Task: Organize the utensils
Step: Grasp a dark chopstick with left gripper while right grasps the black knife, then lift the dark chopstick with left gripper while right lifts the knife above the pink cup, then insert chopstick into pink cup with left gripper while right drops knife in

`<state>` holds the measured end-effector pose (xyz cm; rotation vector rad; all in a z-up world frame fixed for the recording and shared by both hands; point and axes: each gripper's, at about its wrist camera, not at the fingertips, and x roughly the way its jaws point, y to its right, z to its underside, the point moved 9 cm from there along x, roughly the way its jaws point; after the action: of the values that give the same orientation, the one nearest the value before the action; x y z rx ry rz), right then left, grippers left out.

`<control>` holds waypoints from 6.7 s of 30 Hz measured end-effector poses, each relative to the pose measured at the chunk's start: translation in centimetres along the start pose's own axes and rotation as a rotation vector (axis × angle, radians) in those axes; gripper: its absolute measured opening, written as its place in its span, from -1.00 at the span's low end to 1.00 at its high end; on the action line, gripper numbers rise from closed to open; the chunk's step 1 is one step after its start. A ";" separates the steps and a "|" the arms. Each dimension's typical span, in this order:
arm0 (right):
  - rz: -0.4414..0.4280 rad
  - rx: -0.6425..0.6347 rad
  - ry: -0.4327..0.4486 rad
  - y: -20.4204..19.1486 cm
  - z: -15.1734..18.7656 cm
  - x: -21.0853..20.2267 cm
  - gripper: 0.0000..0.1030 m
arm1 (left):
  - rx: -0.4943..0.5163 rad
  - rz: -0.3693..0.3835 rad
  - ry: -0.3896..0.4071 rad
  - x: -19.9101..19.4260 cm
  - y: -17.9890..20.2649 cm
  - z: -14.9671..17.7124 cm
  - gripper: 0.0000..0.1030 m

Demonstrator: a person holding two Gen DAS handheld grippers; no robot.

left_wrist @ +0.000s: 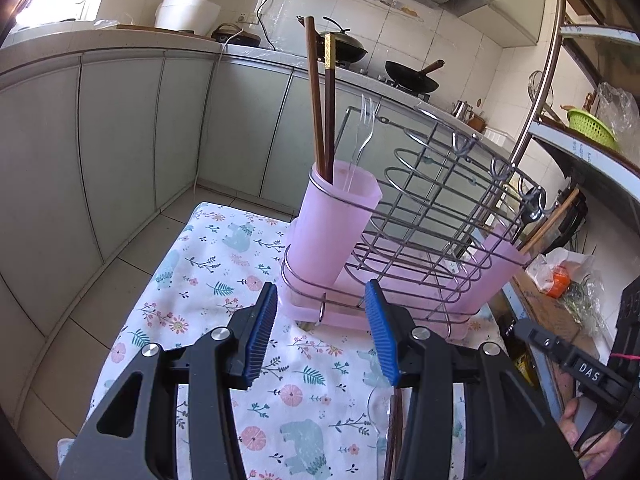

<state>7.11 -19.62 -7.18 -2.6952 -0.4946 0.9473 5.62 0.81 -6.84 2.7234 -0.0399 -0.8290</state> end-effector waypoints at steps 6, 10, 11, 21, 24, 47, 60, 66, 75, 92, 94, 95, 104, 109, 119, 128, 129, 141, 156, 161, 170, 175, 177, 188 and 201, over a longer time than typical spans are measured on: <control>-0.070 -0.054 0.002 -1.5 0.6 0.1 -0.30 | 0.056 -0.003 -0.052 -0.1 0.7 1.0 -0.11; -0.109 -0.031 -0.063 -1.7 1.4 0.9 -0.30 | 0.086 0.053 -0.155 0.9 1.7 3.0 -0.11; -0.116 -0.023 -0.076 -1.7 1.7 1.0 -0.30 | 0.092 0.067 -0.184 1.2 2.0 3.5 -0.11; -0.111 0.017 -0.193 -0.7 4.0 2.7 -0.35 | 0.172 0.161 -0.453 4.0 4.9 10.4 -0.56; -0.126 0.042 -0.224 -0.6 5.0 3.1 -0.37 | 0.218 0.181 -0.482 4.1 5.8 11.9 -0.74; -0.219 0.299 -0.502 0.2 11.5 5.9 -0.53 | 0.188 0.112 -0.411 5.2 4.3 10.9 -0.90; -0.216 0.250 -0.481 -1.1 11.6 7.8 -0.91 | 0.115 0.034 -0.426 4.7 0.1 9.9 -0.90; -0.188 0.198 -0.385 -0.6 9.1 6.6 -0.95 | 0.167 0.016 -0.515 5.7 -0.3 11.0 -0.90; -0.150 0.163 -0.417 0.8 9.3 6.7 -0.95 | 0.302 -0.037 -0.683 7.8 0.2 11.8 -0.87; -0.186 0.133 -0.552 1.7 9.7 9.3 -0.89 | 0.269 -0.011 -0.765 9.5 -0.8 11.4 -0.87; -0.201 0.136 -0.532 1.4 9.6 9.1 -0.95 | 0.284 -0.007 -0.735 9.2 -0.7 11.6 -0.89; -0.203 0.134 -0.519 1.3 9.6 8.8 -0.96 | 0.288 -0.005 -0.722 8.8 -0.5 11.7 -0.90; -0.229 0.092 -0.289 0.4 5.2 4.7 -0.95 | 0.189 0.101 -0.495 4.4 0.5 7.7 -0.90; -0.227 0.003 -0.060 -1.3 -0.2 0.7 -0.95 | 0.133 0.134 -0.256 0.6 0.7 1.6 -0.90; -0.137 -0.137 0.430 -3.7 -11.5 -6.7 -0.96 | 0.019 0.152 0.249 -5.0 3.1 -12.0 -0.90; -0.073 -0.122 0.590 -2.3 -15.3 -7.4 -0.95 | -0.063 0.061 0.529 -3.8 3.3 -17.7 -0.90; -0.067 -0.111 0.594 -1.9 -15.5 -7.1 -0.96 | -0.069 0.054 0.545 -3.5 3.2 -18.1 -0.90; -0.039 -0.096 0.619 -0.2 -16.8 -3.4 -0.95 | -0.033 -0.029 0.635 1.3 2.3 -18.8 -0.90; -0.003 -0.170 0.674 -0.7 -17.8 -1.6 -0.95 | 0.019 -0.015 0.581 2.9 1.7 -13.5 -0.90; 0.004 -0.176 0.663 -0.4 -17.4 -0.6 -0.95 | 0.011 0.000 0.563 3.1 1.5 -12.9 -0.90; 0.000 -0.102 0.604 1.6 -14.3 -0.6 -0.95 | -0.010 0.009 0.537 3.0 1.1 -11.9 -0.90; 0.019 -0.033 0.598 3.2 -12.3 -2.1 -0.95 | -0.033 0.020 0.532 2.0 0.9 -11.7 -0.90; 0.033 -0.004 0.588 4.1 -11.8 -2.5 -0.95 | -0.035 0.019 0.529 1.9 0.9 -11.7 -0.90; -0.002 0.006 0.438 3.9 -13.9 -1.0 -0.95 | -0.070 0.045 0.469 0.9 0.6 -11.5 -0.90; -0.009 -0.005 0.379 4.0 -13.8 0.2 -0.95 | -0.121 0.136 0.254 4.5 0.1 -11.0 -0.89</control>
<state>16.95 -24.72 1.87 -2.7779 -0.4265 0.4129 15.46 3.18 -0.54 2.6548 -0.1152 -0.4300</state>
